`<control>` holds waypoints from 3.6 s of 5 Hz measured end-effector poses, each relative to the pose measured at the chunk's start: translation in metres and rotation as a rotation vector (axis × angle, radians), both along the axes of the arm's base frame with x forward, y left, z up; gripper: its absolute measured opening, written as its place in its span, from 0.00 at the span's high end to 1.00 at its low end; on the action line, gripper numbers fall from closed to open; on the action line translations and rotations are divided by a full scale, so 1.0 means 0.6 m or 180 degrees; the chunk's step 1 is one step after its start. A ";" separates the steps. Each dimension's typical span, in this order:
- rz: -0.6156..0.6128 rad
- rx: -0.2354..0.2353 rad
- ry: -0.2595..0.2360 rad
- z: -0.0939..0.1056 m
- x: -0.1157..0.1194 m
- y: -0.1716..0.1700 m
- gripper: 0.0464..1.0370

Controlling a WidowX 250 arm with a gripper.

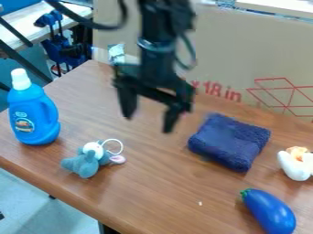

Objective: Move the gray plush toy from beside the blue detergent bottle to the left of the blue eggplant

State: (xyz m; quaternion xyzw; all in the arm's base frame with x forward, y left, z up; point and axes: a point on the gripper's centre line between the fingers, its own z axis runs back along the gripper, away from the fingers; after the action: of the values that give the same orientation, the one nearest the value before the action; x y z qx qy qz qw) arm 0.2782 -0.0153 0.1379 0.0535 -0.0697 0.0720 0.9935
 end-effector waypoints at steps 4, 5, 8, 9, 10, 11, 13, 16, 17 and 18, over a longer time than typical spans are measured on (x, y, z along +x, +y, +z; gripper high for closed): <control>-0.0132 0.0043 0.0500 -0.074 -0.048 0.103 0.04; -0.0046 0.0049 0.0594 -0.085 -0.054 0.120 0.04; 0.0430 0.0199 0.0664 -0.138 -0.047 0.119 0.04; 0.0511 0.0223 0.0795 -0.162 -0.046 0.114 0.04; 0.0683 0.0278 0.0748 -0.163 -0.044 0.115 0.10; 0.0796 0.0394 0.0622 -0.160 -0.049 0.103 0.36; 0.0364 0.0482 -0.0064 -0.078 -0.019 0.015 0.60; -0.0929 0.0189 0.0410 -0.071 -0.001 -0.205 0.60; -0.0825 0.0108 0.0619 -0.082 -0.010 -0.193 0.60; -0.0591 0.0110 0.0790 -0.101 -0.022 -0.161 0.60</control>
State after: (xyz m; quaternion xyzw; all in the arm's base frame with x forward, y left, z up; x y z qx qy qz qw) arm 0.2649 -0.1120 0.0776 0.0725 0.0478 -0.0286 0.9958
